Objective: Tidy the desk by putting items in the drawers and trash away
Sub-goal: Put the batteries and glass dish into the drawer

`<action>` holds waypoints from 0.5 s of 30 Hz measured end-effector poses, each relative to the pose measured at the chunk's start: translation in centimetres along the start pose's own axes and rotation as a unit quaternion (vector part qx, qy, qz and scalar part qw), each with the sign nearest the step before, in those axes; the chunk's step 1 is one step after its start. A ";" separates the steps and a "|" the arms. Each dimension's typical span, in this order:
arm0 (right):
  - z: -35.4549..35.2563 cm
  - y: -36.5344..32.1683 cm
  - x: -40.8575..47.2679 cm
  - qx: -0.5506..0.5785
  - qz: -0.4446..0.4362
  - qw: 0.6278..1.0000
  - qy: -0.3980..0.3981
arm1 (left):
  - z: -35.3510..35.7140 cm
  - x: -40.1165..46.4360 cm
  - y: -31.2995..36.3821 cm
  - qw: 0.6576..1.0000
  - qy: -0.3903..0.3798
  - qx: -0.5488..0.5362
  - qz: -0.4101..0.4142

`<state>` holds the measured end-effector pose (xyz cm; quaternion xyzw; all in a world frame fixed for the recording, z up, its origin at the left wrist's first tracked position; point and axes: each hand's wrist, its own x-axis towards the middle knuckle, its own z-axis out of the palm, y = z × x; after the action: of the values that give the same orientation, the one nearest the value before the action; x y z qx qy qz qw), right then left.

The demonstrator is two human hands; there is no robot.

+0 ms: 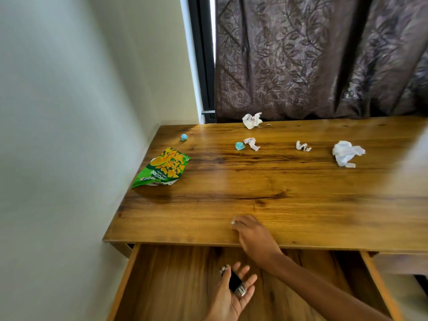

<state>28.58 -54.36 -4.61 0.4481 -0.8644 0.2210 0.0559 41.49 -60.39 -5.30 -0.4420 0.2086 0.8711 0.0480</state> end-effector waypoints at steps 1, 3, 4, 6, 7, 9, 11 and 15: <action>-0.7 0.5 -1.1 0.023 0.024 0.999 0.008 | 0.4 0.3 -0.4 1.000 0.008 0.018 -0.004; -2.5 1.1 -3.3 0.102 0.106 0.989 0.021 | 1.3 0.9 -1.5 0.998 0.030 0.061 -0.012; -3.4 1.3 -4.4 0.145 0.154 0.977 0.036 | 1.6 1.1 -1.9 0.995 0.039 0.088 -0.015; -5.0 1.7 -6.9 0.218 0.244 0.942 0.081 | 2.2 1.4 -2.9 0.986 0.046 0.161 -0.025; -5.7 2.0 -8.1 0.249 0.281 0.921 0.102 | 2.3 1.5 -3.4 0.979 0.047 0.194 -0.030; -6.7 2.4 -10.4 0.285 0.348 0.886 0.114 | 2.6 1.7 -4.2 0.966 0.051 0.249 -0.036; -7.2 2.7 -12.5 0.297 0.401 0.861 0.093 | 2.9 2.1 -5.2 0.951 0.055 0.302 -0.038; -6.7 3.4 -16.1 0.291 0.458 0.840 0.012 | 3.2 3.2 -7.7 0.906 0.019 0.423 -0.012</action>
<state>34.72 -37.66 -4.47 -0.0064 -0.8663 0.4680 -0.1744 39.20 -52.46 -8.61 -0.3992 0.5528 0.6922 0.2365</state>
